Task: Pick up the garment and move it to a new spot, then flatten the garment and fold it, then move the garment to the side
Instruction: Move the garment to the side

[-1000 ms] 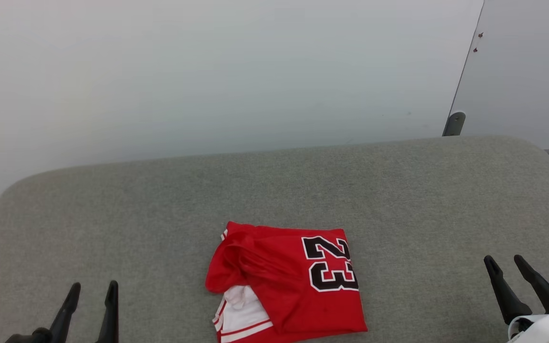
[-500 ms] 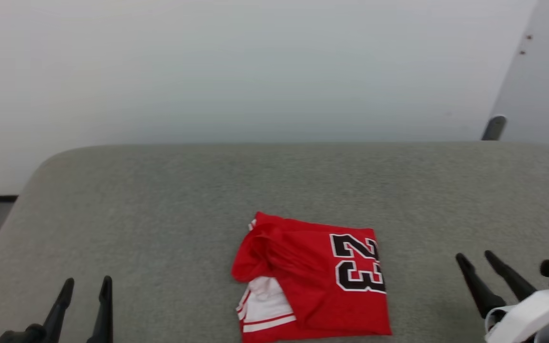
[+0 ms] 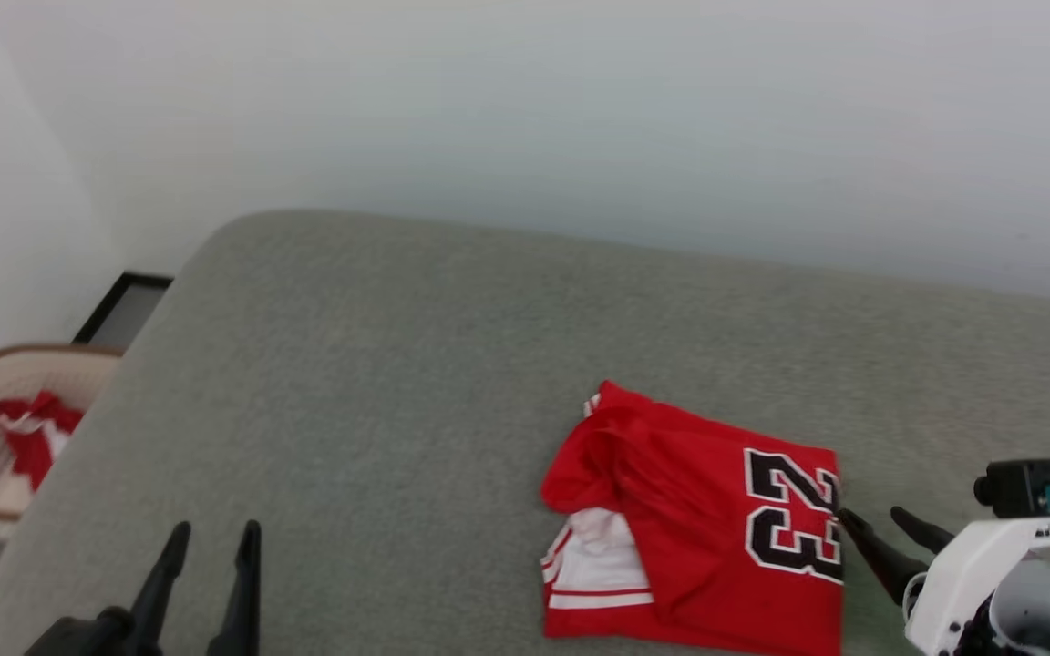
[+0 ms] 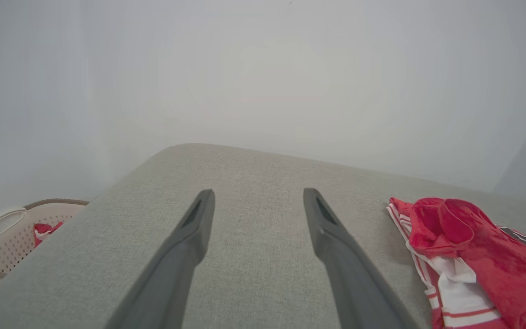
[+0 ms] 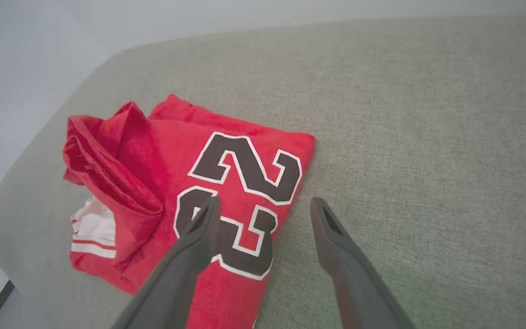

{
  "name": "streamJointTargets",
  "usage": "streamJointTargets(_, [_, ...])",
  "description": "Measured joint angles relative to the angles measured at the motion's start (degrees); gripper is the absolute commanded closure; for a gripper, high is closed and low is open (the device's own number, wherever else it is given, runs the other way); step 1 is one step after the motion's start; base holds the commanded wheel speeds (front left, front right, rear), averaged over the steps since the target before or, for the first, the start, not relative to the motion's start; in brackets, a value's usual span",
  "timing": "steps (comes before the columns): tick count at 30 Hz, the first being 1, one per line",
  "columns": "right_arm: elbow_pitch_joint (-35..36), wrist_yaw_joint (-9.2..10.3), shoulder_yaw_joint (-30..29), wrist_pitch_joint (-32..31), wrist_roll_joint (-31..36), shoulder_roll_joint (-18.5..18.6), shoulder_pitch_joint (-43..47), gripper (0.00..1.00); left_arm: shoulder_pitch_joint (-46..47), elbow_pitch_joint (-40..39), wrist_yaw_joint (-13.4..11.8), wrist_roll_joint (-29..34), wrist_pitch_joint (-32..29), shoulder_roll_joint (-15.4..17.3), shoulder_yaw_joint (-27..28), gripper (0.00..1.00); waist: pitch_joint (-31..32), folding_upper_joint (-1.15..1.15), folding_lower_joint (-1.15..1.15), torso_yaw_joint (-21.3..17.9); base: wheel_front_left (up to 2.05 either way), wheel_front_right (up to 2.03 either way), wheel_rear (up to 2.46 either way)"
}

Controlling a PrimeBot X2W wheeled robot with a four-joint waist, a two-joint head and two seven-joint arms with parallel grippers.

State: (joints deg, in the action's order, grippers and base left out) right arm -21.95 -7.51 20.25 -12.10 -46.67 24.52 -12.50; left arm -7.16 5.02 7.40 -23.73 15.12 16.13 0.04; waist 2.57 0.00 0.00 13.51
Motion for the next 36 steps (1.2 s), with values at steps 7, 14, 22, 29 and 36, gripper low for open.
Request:
streamJointTargets(7, [-3.98, 0.0, -4.24, -9.69, 3.6, -1.43, -2.46, 0.0, 2.26, 0.38, 0.0, -0.41, 0.0, -1.52, -1.07, 0.0, -3.7, 0.0, 0.0, 2.86, 0.0, 0.0, 0.0])
streamJointTargets(14, [-5.69, 0.0, -8.8, -18.72, 6.33, -4.66, -4.61, 0.0, 4.16, 0.87, 0.0, -0.58, 0.0, -2.76, -1.89, 0.0, -7.28, 0.0, 0.0, 4.83, 0.0, 0.0, 0.0])
streamJointTargets(22, [-6.3, -0.01, -12.41, -27.91, 11.52, -6.46, -7.41, 1.0, 5.31, 1.41, 0.0, -0.89, 0.0, -3.52, -1.99, 0.0, -9.63, 0.0, 0.01, 6.26, 0.0, 0.0, 0.0])
streamJointTargets(29, [-1.89, 0.04, -13.12, -29.26, 13.03, -7.23, -7.42, 1.0, 5.51, 1.63, 0.0, -0.97, 0.0, -3.34, -1.45, 0.0, -9.36, 0.0, 0.0, 6.02, 0.0, 0.0, 0.0])
streamJointTargets(36, [5.43, 0.03, -12.27, -32.06, 15.02, -5.31, -7.97, 1.0, 5.66, 0.63, 0.0, -0.86, 0.0, -2.71, -1.76, 0.0, -8.47, 0.0, 0.0, 3.98, 0.0, 0.0, 0.0])
